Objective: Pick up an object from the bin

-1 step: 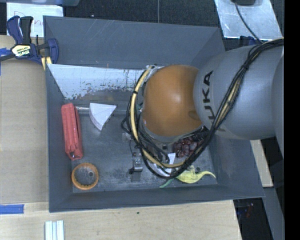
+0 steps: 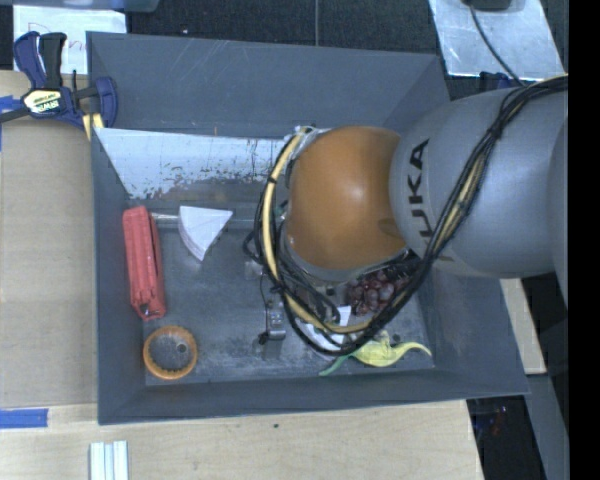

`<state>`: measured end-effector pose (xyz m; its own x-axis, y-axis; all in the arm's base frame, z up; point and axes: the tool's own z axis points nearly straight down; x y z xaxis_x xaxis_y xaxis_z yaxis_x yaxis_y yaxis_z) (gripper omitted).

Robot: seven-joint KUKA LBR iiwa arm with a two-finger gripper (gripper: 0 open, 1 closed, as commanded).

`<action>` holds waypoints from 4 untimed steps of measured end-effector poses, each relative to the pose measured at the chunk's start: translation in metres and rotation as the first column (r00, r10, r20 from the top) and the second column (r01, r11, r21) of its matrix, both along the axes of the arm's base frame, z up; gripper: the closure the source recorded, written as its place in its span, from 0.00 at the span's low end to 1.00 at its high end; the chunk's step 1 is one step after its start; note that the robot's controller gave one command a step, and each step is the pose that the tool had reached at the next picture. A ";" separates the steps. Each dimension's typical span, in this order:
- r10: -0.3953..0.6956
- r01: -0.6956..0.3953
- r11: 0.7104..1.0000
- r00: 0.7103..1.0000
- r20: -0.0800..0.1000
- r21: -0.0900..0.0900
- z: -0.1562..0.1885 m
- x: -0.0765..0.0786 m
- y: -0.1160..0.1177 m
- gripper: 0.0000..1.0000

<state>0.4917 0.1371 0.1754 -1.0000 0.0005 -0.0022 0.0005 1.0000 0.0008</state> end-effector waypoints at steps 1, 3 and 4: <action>0.095 -0.095 0.995 0.995 0.003 0.001 -0.091 0.003 0.092 0.00; -0.212 0.212 0.977 0.977 -0.009 -0.021 -0.078 0.039 0.105 0.00; -0.358 0.358 0.934 0.934 0.002 0.000 -0.106 0.032 0.103 0.00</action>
Offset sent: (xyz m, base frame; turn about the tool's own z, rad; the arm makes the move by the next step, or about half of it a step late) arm 0.0101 0.1030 -0.0754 -0.0763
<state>0.5238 0.2401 0.0695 -0.9337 0.3581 -0.0042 0.3581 0.9337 0.0009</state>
